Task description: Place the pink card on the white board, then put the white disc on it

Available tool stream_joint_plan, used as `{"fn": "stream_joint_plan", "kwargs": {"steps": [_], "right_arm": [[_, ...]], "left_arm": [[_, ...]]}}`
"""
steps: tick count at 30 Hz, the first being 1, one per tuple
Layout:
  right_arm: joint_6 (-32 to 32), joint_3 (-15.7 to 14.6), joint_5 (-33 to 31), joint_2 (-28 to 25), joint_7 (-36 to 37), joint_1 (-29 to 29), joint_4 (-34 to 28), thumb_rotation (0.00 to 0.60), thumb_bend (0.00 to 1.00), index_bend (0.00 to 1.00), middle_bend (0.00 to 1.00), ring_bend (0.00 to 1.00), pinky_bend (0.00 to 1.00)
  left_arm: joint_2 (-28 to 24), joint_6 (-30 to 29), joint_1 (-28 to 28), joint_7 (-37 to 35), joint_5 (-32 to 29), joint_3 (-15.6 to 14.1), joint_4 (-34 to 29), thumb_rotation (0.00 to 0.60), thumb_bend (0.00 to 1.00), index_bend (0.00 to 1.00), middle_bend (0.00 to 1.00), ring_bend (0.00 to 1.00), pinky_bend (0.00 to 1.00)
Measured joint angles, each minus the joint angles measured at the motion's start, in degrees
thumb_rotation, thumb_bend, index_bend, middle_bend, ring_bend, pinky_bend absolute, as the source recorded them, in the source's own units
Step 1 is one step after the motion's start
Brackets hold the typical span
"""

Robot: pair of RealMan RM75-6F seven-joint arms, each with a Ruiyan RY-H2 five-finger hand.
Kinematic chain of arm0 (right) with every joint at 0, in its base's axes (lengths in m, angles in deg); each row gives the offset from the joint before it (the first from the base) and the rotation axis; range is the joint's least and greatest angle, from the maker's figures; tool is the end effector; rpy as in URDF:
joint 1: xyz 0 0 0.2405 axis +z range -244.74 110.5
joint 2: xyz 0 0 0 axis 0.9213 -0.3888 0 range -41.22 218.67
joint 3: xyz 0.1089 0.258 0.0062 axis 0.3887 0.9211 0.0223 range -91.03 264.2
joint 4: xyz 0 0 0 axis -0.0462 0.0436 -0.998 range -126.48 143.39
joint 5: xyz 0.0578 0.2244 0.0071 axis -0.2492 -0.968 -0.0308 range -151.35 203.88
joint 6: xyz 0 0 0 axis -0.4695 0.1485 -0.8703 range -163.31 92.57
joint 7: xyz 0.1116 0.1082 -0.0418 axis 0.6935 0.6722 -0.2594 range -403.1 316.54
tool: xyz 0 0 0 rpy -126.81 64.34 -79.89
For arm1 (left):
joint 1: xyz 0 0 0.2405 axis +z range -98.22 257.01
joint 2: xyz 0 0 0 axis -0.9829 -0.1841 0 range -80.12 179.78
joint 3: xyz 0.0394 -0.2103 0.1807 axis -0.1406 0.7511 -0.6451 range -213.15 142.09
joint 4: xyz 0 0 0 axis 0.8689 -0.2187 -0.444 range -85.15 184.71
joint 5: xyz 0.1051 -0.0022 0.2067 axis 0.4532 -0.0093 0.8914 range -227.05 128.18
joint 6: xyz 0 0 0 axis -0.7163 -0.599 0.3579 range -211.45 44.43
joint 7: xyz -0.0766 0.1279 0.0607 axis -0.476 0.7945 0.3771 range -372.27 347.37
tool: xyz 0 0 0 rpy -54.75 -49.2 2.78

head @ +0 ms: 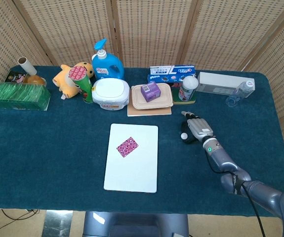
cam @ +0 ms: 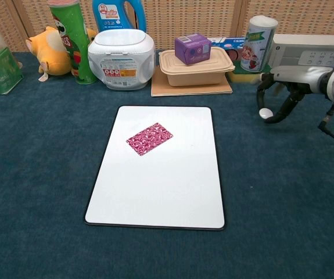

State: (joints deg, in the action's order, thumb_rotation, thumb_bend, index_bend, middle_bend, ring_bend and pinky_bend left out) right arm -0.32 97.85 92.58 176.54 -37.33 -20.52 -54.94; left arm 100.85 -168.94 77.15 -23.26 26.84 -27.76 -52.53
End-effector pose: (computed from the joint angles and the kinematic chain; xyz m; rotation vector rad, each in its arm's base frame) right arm -0.2304 -0.4521 -0.0271 1.8111 -1.2250 0.7829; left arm -0.3393 0.2013 0.2332 -1.1255 -1.0045 -0.9803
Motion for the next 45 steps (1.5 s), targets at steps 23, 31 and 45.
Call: {"fn": "stream_joint_plan", "kwargs": {"steps": [23,31,45], "right_arm": [[5.0,2.5,-31.7,5.9,-24.9,14.6,-16.3,0.6,0.34,0.53,0.06,0.02,0.16],[9.1,2.7,-39.8,10.3,-29.2,18.6,-15.7,0.6,0.35,0.53,0.06,0.02,0.16],[12.2,5.3,-48.2,15.6,-33.2,23.1,-13.3,0.6,0.35,0.53,0.06,0.01,0.16]], "left_arm": [[-0.8,1.0,0.0,-4.0,1.0,-0.4,1.8,0.6,0.1,0.0,0.0,0.0,0.0],[-1.2,1.7,-0.2,-6.1,1.3,-0.5,2.8,0.6,0.1,0.0,0.0,0.0,0.0],[-1.6,1.4,0.1,-8.1,2.1,-0.8,3.7,0.6,0.1,0.0,0.0,0.0,0.0]]}}
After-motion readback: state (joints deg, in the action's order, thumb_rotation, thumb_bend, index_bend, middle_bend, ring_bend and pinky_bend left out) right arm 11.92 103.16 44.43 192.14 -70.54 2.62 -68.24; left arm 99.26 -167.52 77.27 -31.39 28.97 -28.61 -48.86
